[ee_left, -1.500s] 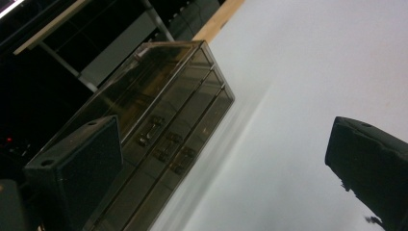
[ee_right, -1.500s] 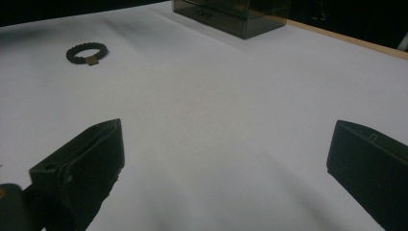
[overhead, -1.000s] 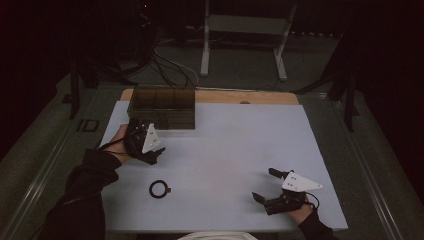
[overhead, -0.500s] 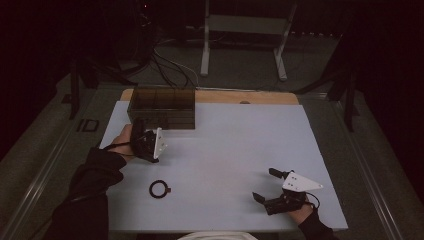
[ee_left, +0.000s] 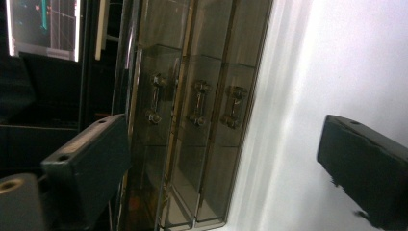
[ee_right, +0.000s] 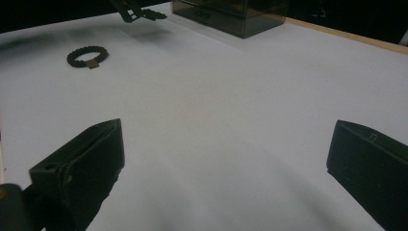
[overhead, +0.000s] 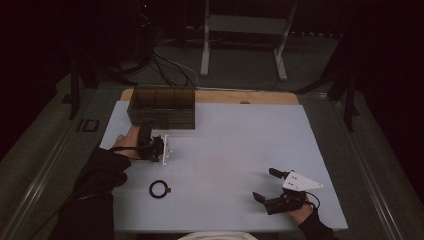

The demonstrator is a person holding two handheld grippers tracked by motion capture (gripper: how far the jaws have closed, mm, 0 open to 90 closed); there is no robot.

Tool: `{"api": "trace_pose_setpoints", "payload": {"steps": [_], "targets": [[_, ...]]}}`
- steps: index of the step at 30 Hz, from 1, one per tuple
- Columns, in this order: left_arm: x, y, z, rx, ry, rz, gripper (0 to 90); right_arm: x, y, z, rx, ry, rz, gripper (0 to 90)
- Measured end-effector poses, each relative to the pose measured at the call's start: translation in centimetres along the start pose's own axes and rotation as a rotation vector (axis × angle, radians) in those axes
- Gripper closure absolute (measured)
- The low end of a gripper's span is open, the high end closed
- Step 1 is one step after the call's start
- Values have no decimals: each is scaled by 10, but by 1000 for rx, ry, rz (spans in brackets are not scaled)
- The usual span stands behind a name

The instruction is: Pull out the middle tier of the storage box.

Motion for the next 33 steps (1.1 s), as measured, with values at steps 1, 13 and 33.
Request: {"api": "trace_pose_setpoints", "payload": {"steps": [1, 13, 33], "targets": [[0, 0, -1, -6, 14, -19, 80, 0, 0, 0, 2, 0, -2, 0], [8, -3, -14, -42, 63, -67, 225, 0, 1, 1, 4, 2, -3, 0], [2, -6, -35, -125, 220, -93, 654, 0, 1, 2, 4, 11, -14, 0]]}}
Point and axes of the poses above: each handheld gripper's, and its own axes: z roughly backward along the jaws, y roughly out of its top, x roughly to its right, the point moved 6 cm from there along -z, roughly forward along the jaws, and after that the axes turned 13 degrees about z, right-handed, at the moved point
